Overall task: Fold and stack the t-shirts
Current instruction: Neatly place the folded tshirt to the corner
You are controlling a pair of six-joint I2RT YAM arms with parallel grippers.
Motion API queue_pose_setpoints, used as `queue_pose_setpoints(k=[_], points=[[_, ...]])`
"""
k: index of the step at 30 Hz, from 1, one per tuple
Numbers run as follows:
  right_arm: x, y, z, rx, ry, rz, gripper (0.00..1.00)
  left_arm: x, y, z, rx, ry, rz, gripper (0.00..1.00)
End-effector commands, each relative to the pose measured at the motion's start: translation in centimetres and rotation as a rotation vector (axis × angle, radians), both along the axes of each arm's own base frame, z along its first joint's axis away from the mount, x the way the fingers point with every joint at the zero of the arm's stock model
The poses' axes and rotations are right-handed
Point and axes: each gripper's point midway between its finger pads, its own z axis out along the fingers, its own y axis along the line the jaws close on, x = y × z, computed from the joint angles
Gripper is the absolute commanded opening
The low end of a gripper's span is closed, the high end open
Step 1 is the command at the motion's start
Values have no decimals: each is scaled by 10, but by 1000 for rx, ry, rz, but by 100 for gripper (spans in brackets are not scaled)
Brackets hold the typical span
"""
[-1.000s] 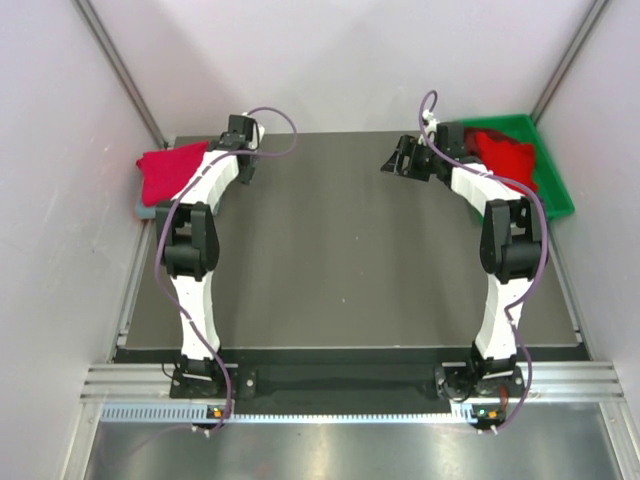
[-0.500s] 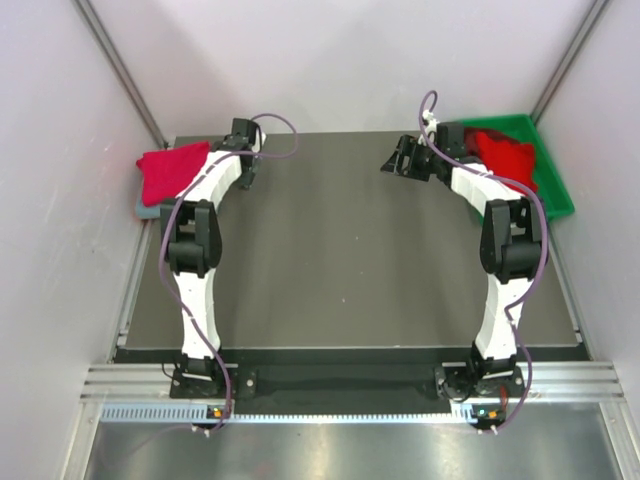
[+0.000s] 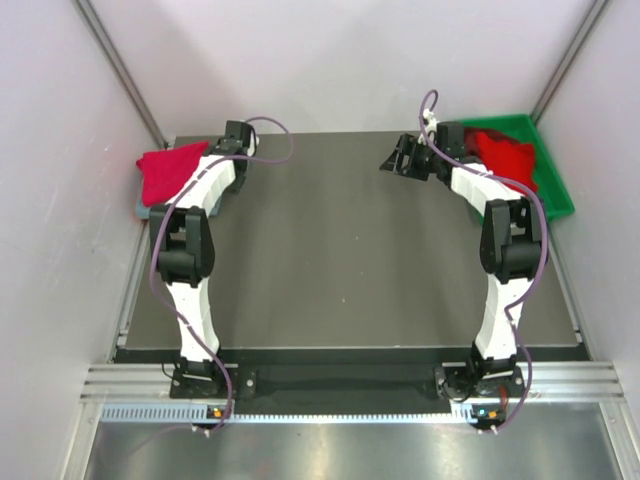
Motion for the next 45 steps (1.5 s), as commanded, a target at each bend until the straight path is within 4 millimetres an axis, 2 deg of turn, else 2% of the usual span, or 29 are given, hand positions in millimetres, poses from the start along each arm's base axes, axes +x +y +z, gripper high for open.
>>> queue_pose_setpoints(k=[1, 4, 6, 8, 10, 11, 13, 14, 15, 17, 18, 19, 26, 30, 33, 37, 43, 44, 45], points=[[11, 15, 25, 25, -85, 32, 75, 9, 10, 11, 31, -50, 13, 56], [9, 14, 24, 20, -82, 31, 75, 17, 13, 0, 36, -36, 19, 55], [7, 14, 25, 18, -84, 32, 75, 23, 14, 0, 36, -42, 22, 51], [6, 13, 25, 12, -85, 33, 75, 26, 16, -6, 36, -34, 22, 43], [5, 11, 25, 7, -87, 34, 75, 28, 18, -9, 34, -31, 25, 41], [4, 12, 24, 5, -86, 35, 75, 29, 18, -10, 34, -31, 25, 37], [4, 11, 24, 3, -86, 33, 75, 29, 20, -12, 30, -29, 31, 36], [4, 10, 24, 3, -86, 31, 75, 29, 21, -11, 30, -29, 31, 33], [4, 11, 23, 3, -84, 33, 75, 29, 21, -10, 27, -30, 31, 24], [5, 11, 24, 5, -86, 33, 75, 27, 23, -10, 24, -27, 35, 14], [5, 11, 23, 4, -87, 34, 75, 26, 24, -6, 23, -32, 38, 2], [5, 10, 24, 6, -86, 31, 75, 24, 24, -5, 23, -33, 40, 0], [6, 12, 20, 13, -75, 31, 75, 5, 27, 18, 29, -31, 22, 0], [8, 15, 21, 20, -76, 32, 75, -7, 28, 38, 26, -46, 14, 0], [8, 17, 19, 25, -70, 33, 75, -14, 29, 44, 35, -46, 7, 0], [9, 21, 19, 29, -71, 39, 75, -25, 31, 33, 48, -4, 5, 0], [8, 22, 20, 22, -76, 42, 75, -28, 30, 21, 38, 23, 10, 0], [7, 21, 22, 20, -79, 43, 75, -29, 30, 20, 38, 29, 11, 1], [7, 21, 22, 18, -79, 42, 75, -28, 30, 17, 38, 32, 12, 6]])
